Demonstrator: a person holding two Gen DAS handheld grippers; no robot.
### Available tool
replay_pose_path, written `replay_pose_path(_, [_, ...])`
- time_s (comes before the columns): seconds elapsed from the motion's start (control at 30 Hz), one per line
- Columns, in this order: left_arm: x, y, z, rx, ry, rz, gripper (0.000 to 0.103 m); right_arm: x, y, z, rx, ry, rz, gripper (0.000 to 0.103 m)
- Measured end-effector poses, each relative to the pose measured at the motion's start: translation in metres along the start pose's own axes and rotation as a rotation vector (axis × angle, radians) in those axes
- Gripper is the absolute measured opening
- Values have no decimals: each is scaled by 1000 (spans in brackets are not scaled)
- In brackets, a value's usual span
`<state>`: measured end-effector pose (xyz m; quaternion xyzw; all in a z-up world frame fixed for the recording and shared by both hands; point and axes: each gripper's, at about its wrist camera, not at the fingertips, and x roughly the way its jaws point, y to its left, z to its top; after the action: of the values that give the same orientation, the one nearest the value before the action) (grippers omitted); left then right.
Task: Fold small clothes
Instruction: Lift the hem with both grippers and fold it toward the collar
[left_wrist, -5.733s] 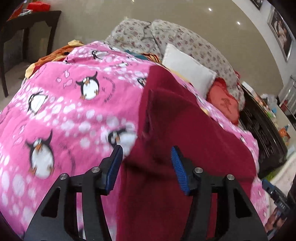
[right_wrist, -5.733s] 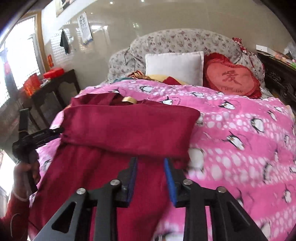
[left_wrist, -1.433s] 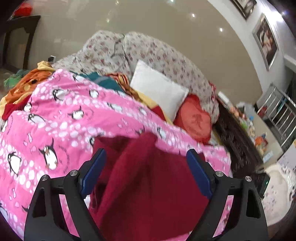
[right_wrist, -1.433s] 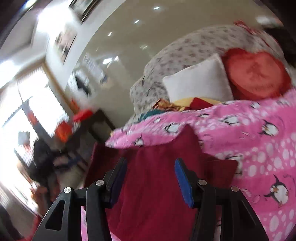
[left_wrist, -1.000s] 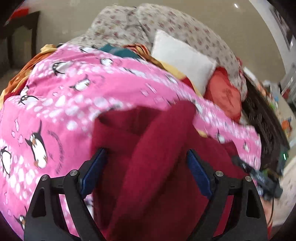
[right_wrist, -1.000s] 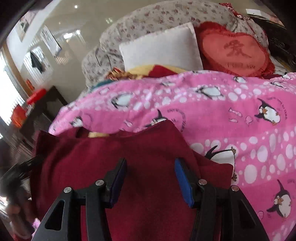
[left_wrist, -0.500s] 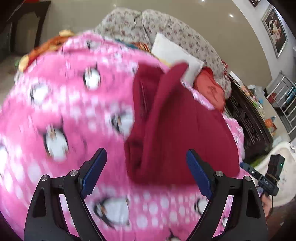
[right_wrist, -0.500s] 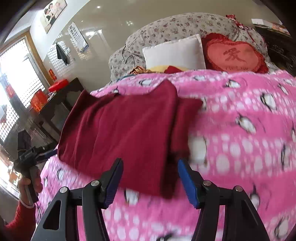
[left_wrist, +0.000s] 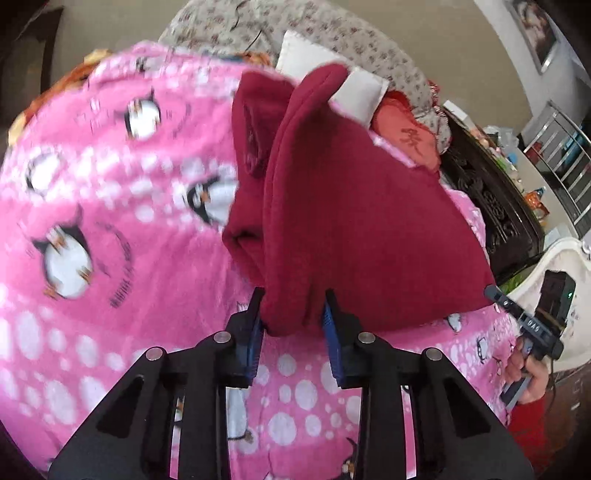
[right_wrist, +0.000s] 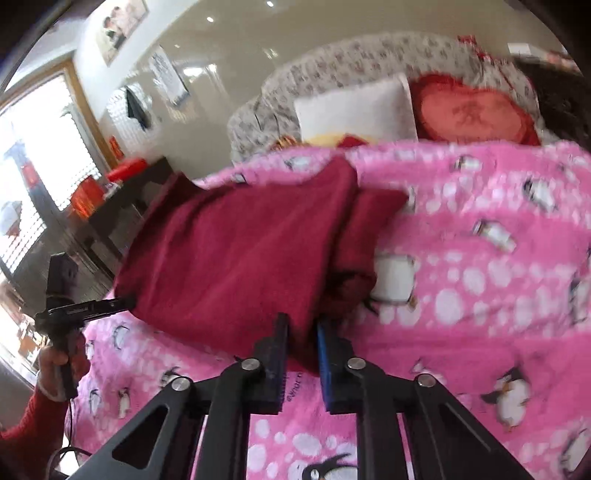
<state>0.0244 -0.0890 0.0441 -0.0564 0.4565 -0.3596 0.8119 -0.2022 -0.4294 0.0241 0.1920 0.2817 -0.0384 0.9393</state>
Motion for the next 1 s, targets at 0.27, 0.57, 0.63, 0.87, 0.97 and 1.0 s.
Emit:
replay_pose_path(0.27, [8, 30, -21, -90, 8, 33, 28, 17, -13, -15, -6, 66, -78, 8])
replay_pose_path(0.57, [-36, -15, -4, 47, -139, 129, 28, -20, 23, 22, -35, -89, -49, 40])
replay_pose_path(0.63, [-28, -25, 9, 33, -149, 101, 29, 0, 33, 35, -56, -69, -47, 40])
replay_pose_path(0.87, [21, -48, 78, 9, -146, 13, 32, 81, 32, 92, 26, -31, -55, 40])
replay_pose_path(0.97, [42, -45, 103, 0, -143, 26, 47, 111, 10, 118, 100, 17, -79, 40])
replay_pose_path(1.0, [49, -40, 112, -14, -136, 64, 47, 122, 1, 126, 127, 49, -104, 40])
